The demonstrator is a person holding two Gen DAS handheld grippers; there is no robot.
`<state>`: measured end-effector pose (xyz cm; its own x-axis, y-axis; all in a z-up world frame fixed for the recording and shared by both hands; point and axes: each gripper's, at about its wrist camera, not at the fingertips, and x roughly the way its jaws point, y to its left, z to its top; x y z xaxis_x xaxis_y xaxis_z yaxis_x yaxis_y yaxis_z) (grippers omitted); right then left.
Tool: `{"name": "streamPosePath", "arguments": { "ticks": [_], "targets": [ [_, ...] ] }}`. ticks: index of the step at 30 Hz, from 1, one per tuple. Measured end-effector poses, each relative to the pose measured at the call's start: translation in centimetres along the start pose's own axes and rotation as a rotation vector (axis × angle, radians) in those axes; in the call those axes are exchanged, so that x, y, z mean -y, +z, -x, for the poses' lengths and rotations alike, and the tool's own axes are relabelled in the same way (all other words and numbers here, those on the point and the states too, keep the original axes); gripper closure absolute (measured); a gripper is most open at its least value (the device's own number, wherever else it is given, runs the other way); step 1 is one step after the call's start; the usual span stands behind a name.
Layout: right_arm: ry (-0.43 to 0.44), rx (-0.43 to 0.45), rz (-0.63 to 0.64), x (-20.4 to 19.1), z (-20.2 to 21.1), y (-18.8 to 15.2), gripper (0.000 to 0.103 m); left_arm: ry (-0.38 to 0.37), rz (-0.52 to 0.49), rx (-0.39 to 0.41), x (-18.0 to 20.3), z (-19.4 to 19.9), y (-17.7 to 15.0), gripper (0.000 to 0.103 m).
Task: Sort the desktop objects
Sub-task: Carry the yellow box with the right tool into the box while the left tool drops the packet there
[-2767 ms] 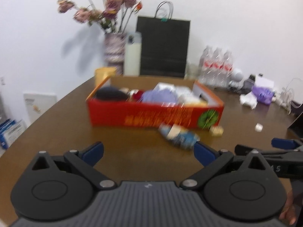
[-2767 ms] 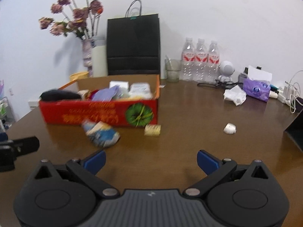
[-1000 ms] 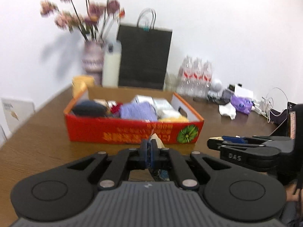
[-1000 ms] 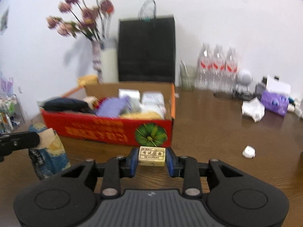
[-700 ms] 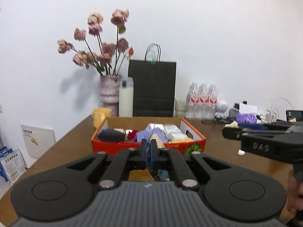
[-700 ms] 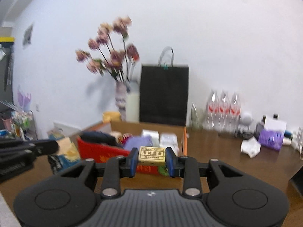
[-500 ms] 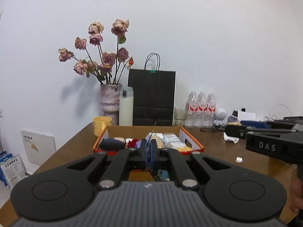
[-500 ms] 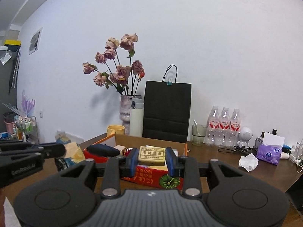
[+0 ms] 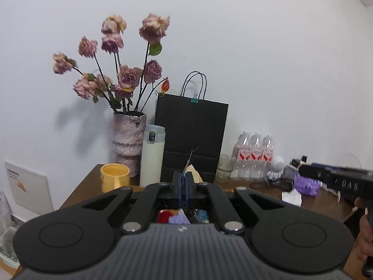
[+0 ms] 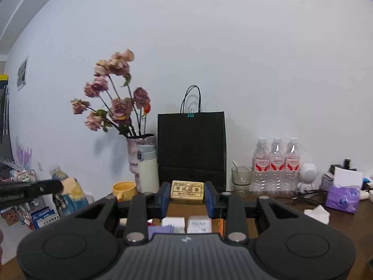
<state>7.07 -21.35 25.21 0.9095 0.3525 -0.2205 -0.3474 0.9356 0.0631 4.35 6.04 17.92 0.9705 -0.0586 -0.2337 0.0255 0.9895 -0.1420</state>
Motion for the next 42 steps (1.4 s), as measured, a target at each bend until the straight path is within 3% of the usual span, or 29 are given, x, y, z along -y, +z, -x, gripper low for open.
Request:
{"name": "streamPosePath", "arguments": {
  "ticks": [4, 9, 12, 17, 22, 24, 25, 28, 30, 31, 32, 33, 35, 37, 38, 39, 42],
  "targets": [
    [0.061, -0.084, -0.010, 0.9, -6.3, 1.8, 0.073, 0.007, 0.014, -0.074, -1.6, -6.1, 1.9, 0.099],
    [0.152, -0.312, -0.135, 3.3, -16.0, 1.5, 0.073, 0.047, 0.065, -0.183, -3.7, -13.8, 1.7, 0.099],
    [0.088, -0.391, -0.126, 4.2, -20.7, 0.3, 0.073, 0.073, 0.061, -0.268, -4.2, -18.2, 0.2, 0.099],
    [0.026, -0.538, -0.109, 5.2, -27.2, -2.0, 0.073, 0.128, 0.054, -0.341, -5.3, -22.6, -1.5, 0.098],
    [0.050, -0.643, -0.192, 7.2, -30.6, -3.6, 0.071, 0.172, 0.075, -0.384, -7.3, -24.4, -2.4, 0.098],
    [0.011, -0.641, -0.184, 7.3, -31.0, -3.6, 0.063, 0.170, 0.083, -0.394, -7.7, -24.9, -2.4, 0.098],
    [-0.012, -0.638, -0.182, 7.4, -30.9, -3.5, 0.052, 0.170, 0.085, -0.390, -7.8, -24.9, -2.4, 0.098],
    [-0.001, -0.630, -0.213, 7.9, -30.6, -3.0, 0.049, 0.162, 0.066, -0.402, -7.7, -25.2, -1.9, 0.097],
    [-0.012, -0.615, -0.195, 7.7, -29.9, -2.6, 0.041, 0.159, 0.032, -0.429, -7.3, -25.4, -2.1, 0.096],
    [-0.007, -0.612, -0.186, 7.5, -29.6, -2.3, 0.036, 0.165, 0.013, -0.445, -7.0, -25.4, -2.2, 0.094],
    [0.003, -0.612, -0.177, 7.3, -29.3, -2.2, 0.034, 0.173, 0.001, -0.457, -6.8, -25.3, -2.4, 0.080],
    [0.012, -0.611, -0.171, 7.0, -28.8, -2.0, 0.034, 0.168, 0.001, -0.458, -6.7, -25.0, -2.4, 0.059],
    [0.028, -0.618, -0.152, 6.3, -28.2, -1.8, 0.030, 0.130, 0.004, -0.456, -6.5, -24.2, -2.2, 0.042],
    [0.037, -0.641, -0.108, 5.2, -27.7, -1.7, 0.028, 0.105, -0.007, -0.455, -6.0, -23.3, -1.5, 0.041],
    [0.034, -0.652, -0.082, 4.6, -27.4, -1.8, 0.026, 0.107, -0.014, -0.447, -5.7, -22.8, -1.1, 0.035],
    [0.028, -0.665, -0.054, 4.0, -27.1, -1.9, 0.024, 0.112, -0.018, -0.435, -5.4, -22.2, -0.7, 0.022],
    [0.038, -0.703, -0.007, 2.6, -26.1, -2.2, 0.020, 0.100, -0.019, -0.428, -4.6, -20.5, 0.2, 0.004]
  ]
}}
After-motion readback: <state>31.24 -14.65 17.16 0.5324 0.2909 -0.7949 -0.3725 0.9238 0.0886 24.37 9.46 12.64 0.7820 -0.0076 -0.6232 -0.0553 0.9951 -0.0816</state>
